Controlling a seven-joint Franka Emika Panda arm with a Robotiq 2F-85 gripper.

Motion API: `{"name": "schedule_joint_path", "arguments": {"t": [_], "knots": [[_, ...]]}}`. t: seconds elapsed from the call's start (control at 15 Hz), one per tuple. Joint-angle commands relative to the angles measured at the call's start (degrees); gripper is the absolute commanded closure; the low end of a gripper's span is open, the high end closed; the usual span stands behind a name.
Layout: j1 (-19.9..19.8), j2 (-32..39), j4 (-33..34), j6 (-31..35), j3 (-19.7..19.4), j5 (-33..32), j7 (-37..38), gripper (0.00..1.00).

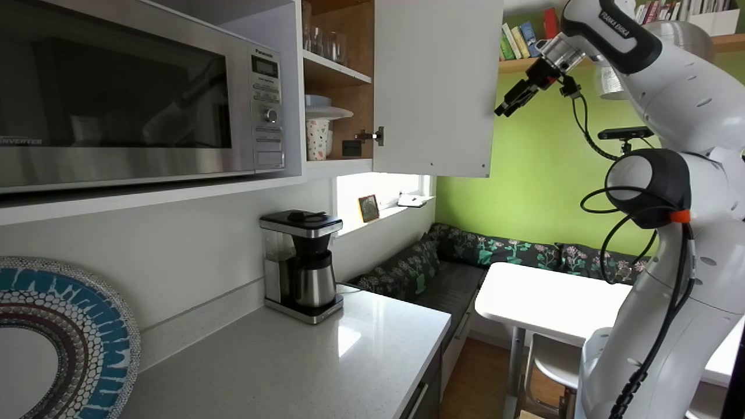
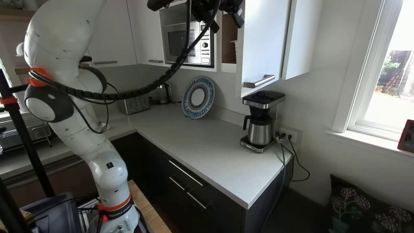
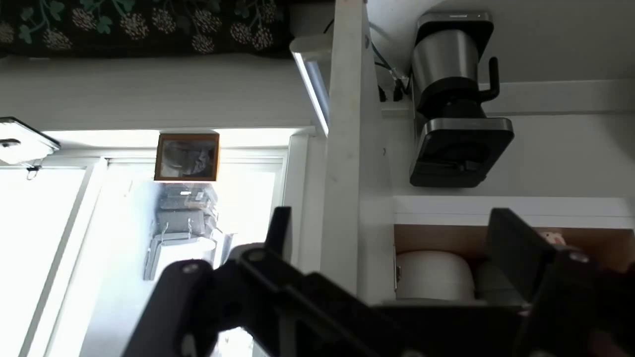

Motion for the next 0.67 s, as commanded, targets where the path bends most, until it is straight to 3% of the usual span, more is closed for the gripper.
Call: {"name": "schedule_joint_path", "arguments": {"t": [0.0, 0.6], "knots": [[2.35, -0.27, -1.46, 2.62, -2.16, 3.41, -0.88, 0.00], [3.80, -0.09, -4.03, 4.44, -1.70, 8.20, 1.70, 0.00]]}}
